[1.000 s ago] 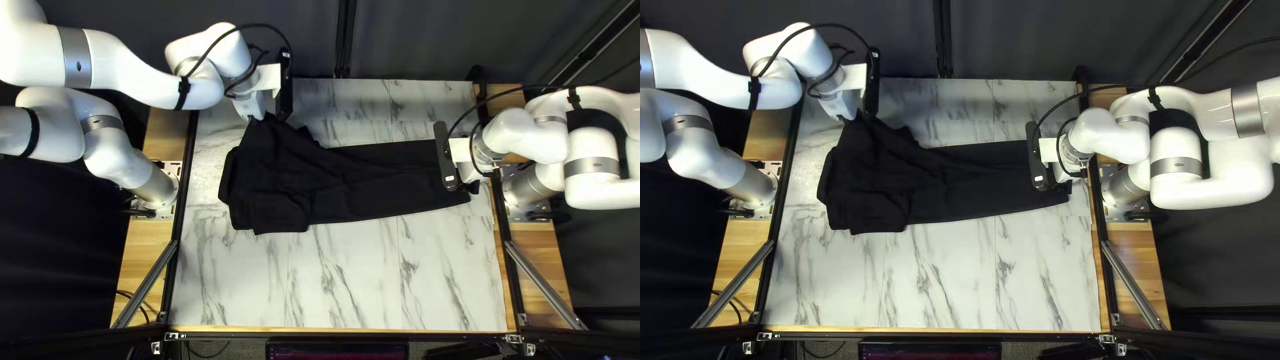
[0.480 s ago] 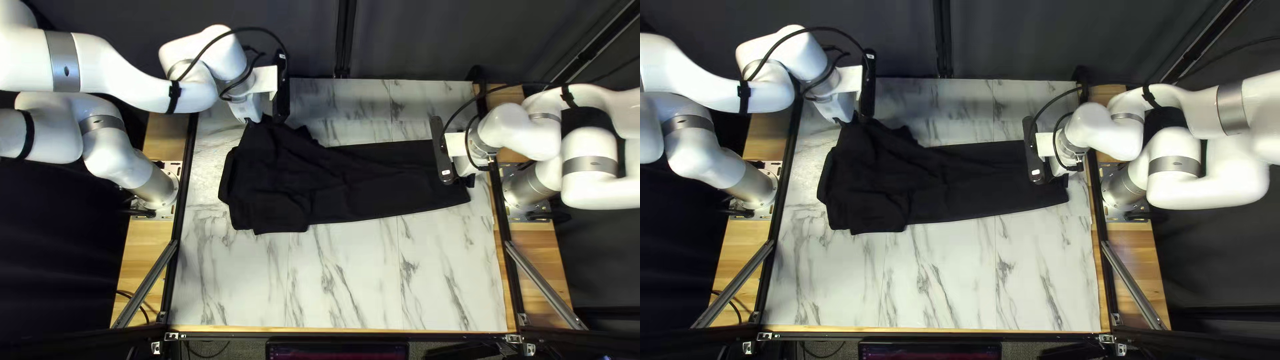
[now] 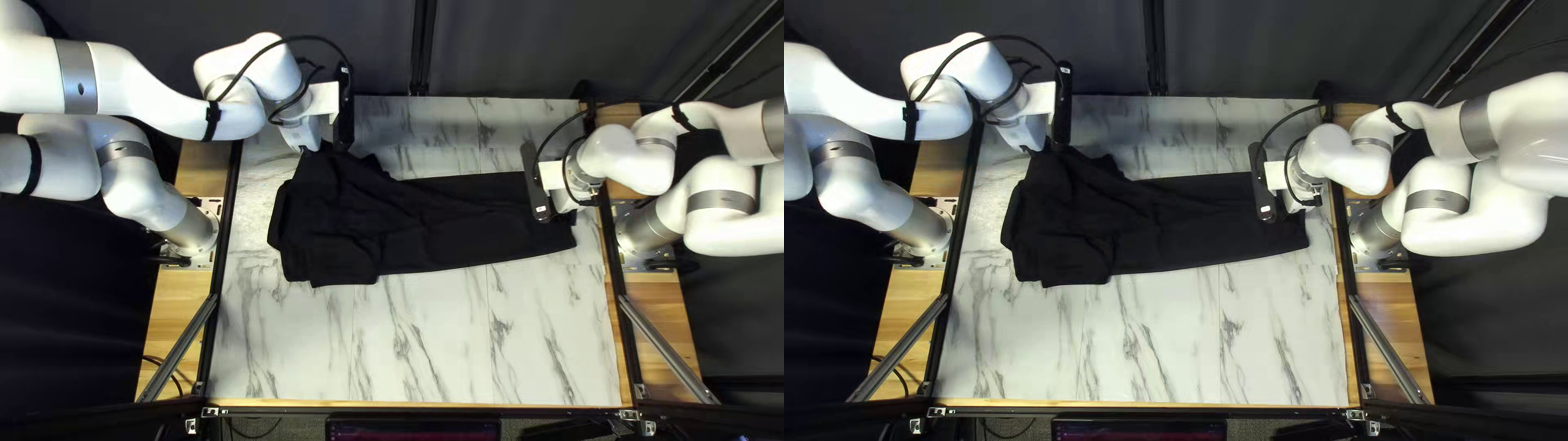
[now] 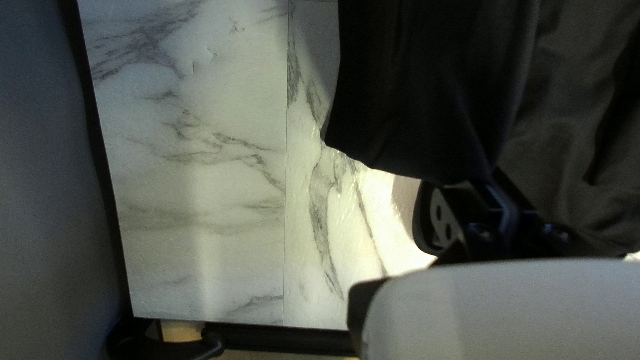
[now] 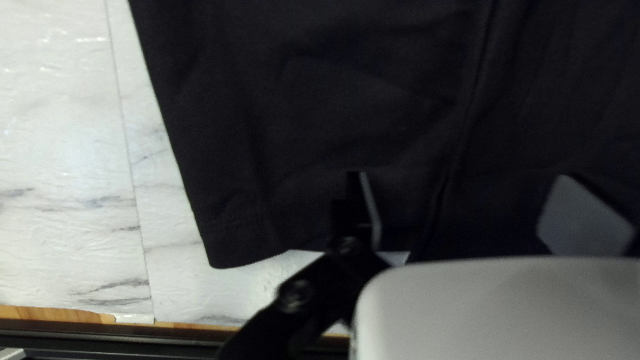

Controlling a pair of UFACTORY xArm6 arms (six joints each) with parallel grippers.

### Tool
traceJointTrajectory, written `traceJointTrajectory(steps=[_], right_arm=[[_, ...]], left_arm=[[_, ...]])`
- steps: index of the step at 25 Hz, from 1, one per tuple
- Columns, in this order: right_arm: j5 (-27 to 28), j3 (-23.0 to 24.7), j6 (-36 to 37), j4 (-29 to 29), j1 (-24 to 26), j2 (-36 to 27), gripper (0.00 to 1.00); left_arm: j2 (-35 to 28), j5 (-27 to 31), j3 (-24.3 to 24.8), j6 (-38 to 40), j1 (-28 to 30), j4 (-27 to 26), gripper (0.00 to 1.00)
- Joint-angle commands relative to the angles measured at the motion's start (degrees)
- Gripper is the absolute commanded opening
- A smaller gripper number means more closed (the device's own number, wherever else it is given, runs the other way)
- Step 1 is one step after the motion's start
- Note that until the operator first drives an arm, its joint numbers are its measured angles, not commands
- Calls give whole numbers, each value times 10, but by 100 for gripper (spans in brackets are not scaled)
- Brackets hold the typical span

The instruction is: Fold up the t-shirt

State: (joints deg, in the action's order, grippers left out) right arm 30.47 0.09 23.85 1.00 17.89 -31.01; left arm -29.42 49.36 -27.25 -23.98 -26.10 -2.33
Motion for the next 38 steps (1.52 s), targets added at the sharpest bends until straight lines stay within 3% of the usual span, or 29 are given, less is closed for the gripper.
traceJointTrajectory(steps=[1,9,16,24,33,38], right_arm=[[12,-2,3,1,2,-8,0],[50,-14,13,15,20,-37,0],[124,-14,20,31,40,-118,0],[117,-15,35,37,64,-117,0],[219,0,74,40,114,-242,0],[241,-14,83,49,133,-251,0]], left_arm=[[-2,1,1,1,0,0,0],[-5,4,2,0,-5,2,0],[-3,6,-1,-17,-23,1,0],[2,5,-3,-28,-35,0,0],[11,9,-16,-43,-50,0,0],[12,6,-15,-56,-63,-3,0]])
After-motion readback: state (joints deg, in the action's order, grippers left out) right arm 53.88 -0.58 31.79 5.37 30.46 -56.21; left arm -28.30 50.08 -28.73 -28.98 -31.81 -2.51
